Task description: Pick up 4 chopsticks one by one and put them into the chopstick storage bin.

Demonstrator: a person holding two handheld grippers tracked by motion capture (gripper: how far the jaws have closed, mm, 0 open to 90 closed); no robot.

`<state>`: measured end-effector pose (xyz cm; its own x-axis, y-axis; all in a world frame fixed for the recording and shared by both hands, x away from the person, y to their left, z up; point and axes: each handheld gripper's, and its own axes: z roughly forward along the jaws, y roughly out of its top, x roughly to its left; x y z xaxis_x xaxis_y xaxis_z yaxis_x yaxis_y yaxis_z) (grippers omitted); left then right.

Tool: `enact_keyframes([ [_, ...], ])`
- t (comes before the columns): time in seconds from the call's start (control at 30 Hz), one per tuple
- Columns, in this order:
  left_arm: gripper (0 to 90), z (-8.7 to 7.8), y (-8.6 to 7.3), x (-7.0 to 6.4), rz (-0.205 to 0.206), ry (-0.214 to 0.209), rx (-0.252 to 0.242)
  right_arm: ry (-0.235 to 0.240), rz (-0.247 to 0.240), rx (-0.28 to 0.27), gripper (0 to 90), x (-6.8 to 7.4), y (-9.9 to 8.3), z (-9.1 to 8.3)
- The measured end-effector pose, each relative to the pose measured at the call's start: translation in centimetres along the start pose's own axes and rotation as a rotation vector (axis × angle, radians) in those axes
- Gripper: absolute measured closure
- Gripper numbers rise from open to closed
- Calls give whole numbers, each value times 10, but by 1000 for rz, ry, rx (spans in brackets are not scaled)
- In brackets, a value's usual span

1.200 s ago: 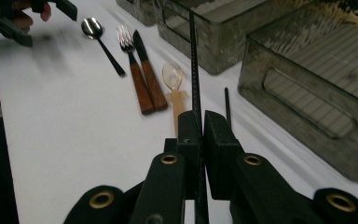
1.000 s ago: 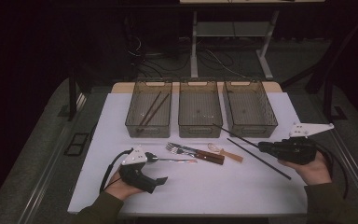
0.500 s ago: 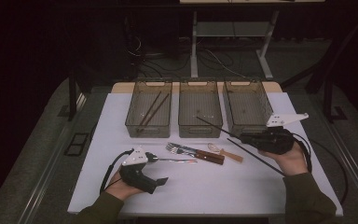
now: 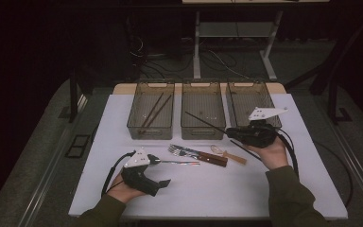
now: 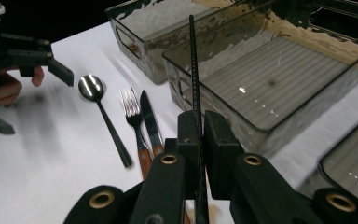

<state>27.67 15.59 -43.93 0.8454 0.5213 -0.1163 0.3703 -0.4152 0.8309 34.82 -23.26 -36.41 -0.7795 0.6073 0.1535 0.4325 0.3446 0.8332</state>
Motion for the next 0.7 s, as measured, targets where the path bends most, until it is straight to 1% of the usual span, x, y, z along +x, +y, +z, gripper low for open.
enact_keyframes([
  [0.07, 0, 0, 0, 0, 2, 0, -2, -6, 6, 3, 851, 1, 4, 6],
  [0.13, 0, 0, 0, 0, 8, 0, -2, -2, 6, 8, 851, 1, 8, 12],
  [0.2, 0, 0, 0, 0, 5, -1, -2, -13, 7, 8, 851, 2, 13, 17],
  [0.27, 0, 0, 0, 0, 6, -1, -2, -8, 9, 5, 851, 3, 17, 23],
  [0.33, 0, 0, 0, 0, 6, -2, 0, -13, 11, 6, 851, 4, 23, 28],
  [0.47, 0, 0, 0, 0, 9, -4, 0, -5, 23, 20, 851, 6, 33, 41],
  [0.57, 0, 0, 0, 0, 8, -1, 0, -14, 29, 32, 851, 6, 40, 51],
  [0.7, 0, 0, 0, -1, 9, -1, 1, -22, 38, 34, 851, 7, 47, 62],
])
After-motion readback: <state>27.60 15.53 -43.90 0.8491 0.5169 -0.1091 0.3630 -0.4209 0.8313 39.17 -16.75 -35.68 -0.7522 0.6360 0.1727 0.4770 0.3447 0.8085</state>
